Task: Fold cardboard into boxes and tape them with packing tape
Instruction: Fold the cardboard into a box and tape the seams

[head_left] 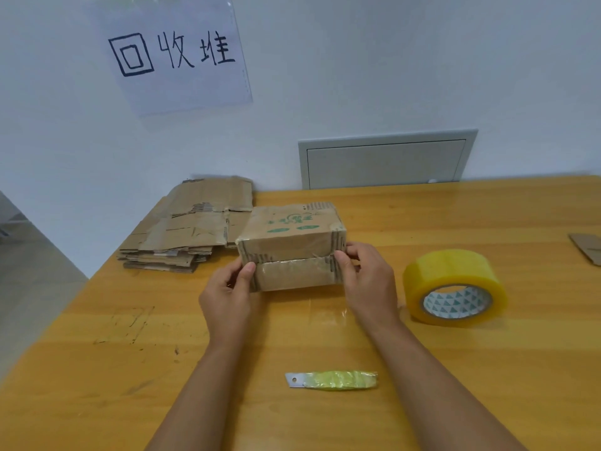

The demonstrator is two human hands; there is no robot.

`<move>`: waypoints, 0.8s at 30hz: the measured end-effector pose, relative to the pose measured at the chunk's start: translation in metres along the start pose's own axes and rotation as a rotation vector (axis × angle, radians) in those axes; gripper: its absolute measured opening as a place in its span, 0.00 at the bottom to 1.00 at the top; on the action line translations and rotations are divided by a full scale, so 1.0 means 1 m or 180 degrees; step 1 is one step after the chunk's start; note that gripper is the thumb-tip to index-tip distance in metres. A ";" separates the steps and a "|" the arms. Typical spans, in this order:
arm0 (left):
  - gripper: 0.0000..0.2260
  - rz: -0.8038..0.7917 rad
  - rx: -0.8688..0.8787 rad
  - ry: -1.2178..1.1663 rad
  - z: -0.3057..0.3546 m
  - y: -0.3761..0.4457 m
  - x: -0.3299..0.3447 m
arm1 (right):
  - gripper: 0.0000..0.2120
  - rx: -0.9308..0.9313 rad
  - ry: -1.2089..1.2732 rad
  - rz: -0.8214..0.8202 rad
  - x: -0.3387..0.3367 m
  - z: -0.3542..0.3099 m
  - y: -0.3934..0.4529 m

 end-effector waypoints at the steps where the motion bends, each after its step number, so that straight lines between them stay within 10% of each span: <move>1: 0.08 0.0055 -0.0030 -0.0064 0.000 -0.001 0.000 | 0.08 0.0004 -0.0173 0.0015 -0.001 -0.002 0.000; 7: 0.06 -0.0168 0.0206 0.0159 -0.001 -0.001 0.003 | 0.09 0.0255 -0.0992 -0.0871 0.004 0.003 0.002; 14: 0.05 -0.0542 0.0273 0.0178 0.000 0.004 0.006 | 0.06 0.0458 -0.0335 -0.0584 0.003 0.003 0.002; 19: 0.21 -0.0756 0.0315 -0.0075 0.002 -0.004 0.012 | 0.15 0.0945 0.0342 -0.0536 0.002 0.005 -0.001; 24: 0.02 -0.0497 0.0081 -0.0457 0.003 0.001 0.009 | 0.05 0.1147 0.0595 -0.0392 0.008 0.010 -0.003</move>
Point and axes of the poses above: each hand's wrist, its own y-axis towards the middle knuckle, its own x-axis out of the palm, z = x × y, the point moved 6 cm from there along y, towards the middle knuckle, and after that the axes turned 14 degrees about y, right-handed, at the moved point
